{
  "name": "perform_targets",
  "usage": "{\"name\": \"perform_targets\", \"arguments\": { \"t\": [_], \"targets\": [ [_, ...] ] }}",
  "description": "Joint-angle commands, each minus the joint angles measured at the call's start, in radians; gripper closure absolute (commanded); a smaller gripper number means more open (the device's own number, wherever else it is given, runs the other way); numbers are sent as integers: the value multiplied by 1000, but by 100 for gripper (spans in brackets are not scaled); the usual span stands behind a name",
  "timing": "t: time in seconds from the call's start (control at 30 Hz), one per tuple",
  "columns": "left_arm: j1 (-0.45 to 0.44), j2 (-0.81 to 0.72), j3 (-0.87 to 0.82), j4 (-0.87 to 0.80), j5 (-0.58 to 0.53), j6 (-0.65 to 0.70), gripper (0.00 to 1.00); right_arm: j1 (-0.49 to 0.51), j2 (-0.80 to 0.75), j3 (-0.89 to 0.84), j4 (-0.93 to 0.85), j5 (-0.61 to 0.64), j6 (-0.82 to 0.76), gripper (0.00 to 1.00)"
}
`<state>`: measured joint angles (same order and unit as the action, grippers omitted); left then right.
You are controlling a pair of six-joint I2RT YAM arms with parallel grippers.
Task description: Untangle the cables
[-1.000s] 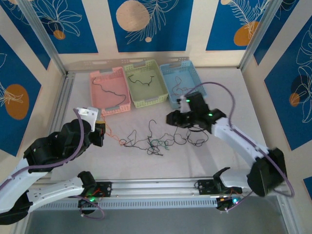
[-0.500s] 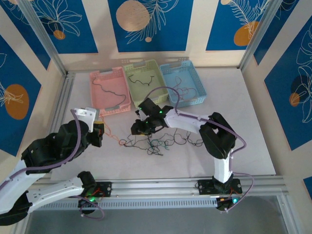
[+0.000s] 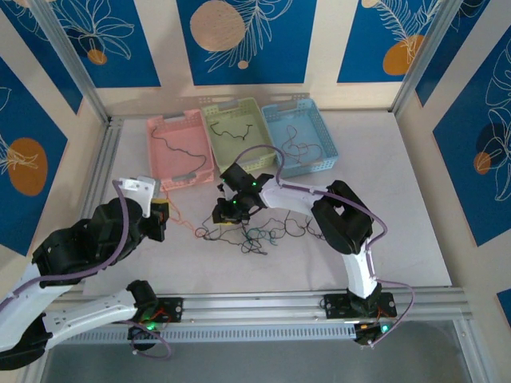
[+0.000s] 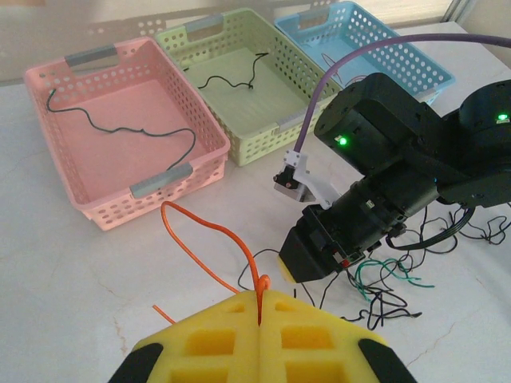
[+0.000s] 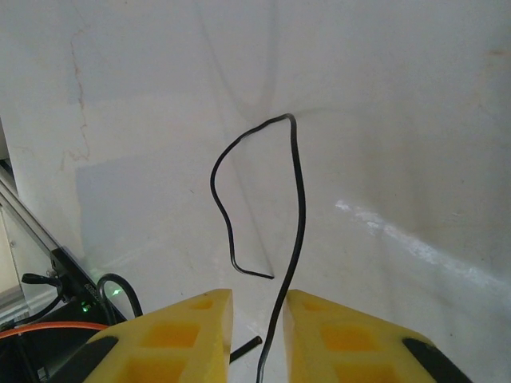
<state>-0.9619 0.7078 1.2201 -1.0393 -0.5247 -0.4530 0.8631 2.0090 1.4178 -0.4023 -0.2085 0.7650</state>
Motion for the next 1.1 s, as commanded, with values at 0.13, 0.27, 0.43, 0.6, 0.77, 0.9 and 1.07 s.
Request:
{"name": "perform_targets", "arguments": {
  "t": [0.13, 0.27, 0.43, 0.6, 0.77, 0.9, 1.07],
  "targets": [
    [11, -10, 8, -21, -23, 7, 100, 11, 30, 30, -20, -28, 2, 78],
    [10, -11, 7, -22, -27, 5, 100, 13, 14, 27, -13, -32, -6, 97],
    [9, -20, 17, -49, -62, 2, 100, 11, -97, -25, -35, 53, -74, 100],
    [9, -76, 44, -159, -245, -67, 100, -70, -298, -190, -101, 214, -115, 100],
    [9, -168, 54, -199, -286, -87, 100, -326, -587, -458, -70, 230, -100, 100],
    [9, -186, 71, -235, -301, -98, 100, -576, -760, -597, -44, 131, -106, 100],
    [9, -191, 81, -241, -302, -97, 100, -815, -863, -684, -43, 61, -122, 100]
  ]
}}
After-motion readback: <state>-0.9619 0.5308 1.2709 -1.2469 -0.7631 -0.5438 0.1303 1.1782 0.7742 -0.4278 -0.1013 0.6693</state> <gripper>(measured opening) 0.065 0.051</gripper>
